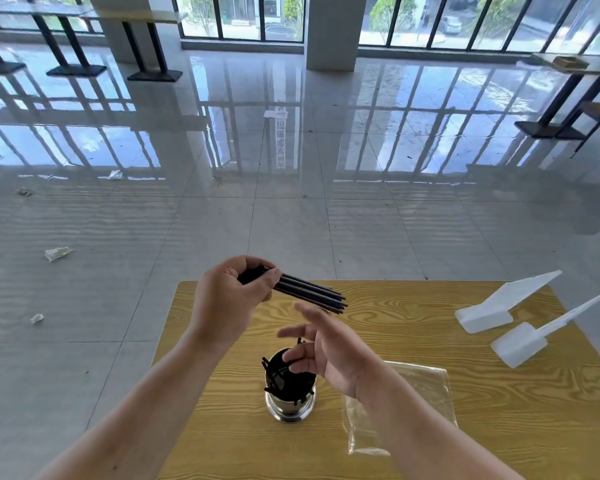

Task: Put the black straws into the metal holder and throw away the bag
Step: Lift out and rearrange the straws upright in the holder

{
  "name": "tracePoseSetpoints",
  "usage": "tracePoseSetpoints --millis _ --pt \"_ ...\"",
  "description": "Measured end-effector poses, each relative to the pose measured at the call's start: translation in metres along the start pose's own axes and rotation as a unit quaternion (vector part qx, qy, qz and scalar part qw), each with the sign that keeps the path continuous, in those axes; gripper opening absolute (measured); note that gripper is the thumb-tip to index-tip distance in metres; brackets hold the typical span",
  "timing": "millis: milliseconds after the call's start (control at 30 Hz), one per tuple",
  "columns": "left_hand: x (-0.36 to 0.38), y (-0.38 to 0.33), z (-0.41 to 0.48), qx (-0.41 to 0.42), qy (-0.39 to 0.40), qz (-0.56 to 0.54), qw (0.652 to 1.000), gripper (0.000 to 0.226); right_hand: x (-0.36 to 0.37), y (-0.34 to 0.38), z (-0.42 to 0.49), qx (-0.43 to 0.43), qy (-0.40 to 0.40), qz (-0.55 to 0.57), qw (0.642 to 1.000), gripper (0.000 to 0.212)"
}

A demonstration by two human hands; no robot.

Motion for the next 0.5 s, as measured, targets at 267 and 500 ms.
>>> tracePoseSetpoints --millis 267,500 --pt "0.003 0.019 -0.012 -0.207 -0.015 -0.228 0.951 0.019 -0.014 0.022 -0.003 -0.043 -0.02 0.201 0.979 0.066" --pt "-0.002 0.052 -0.028 -0.309 0.008 -0.251 0.917 0.019 -0.025 0.026 -0.003 -0.053 -0.143 0.064 0.986 0.027"
Point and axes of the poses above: each hand's wrist, its own z-axis towards the middle knuckle, its own x-axis out of the palm, y = z × x, the point moved 1 cm from there along z, towards the middle knuckle, and after that the axes turned 11 degrees about -z, right-handed, at the moved point
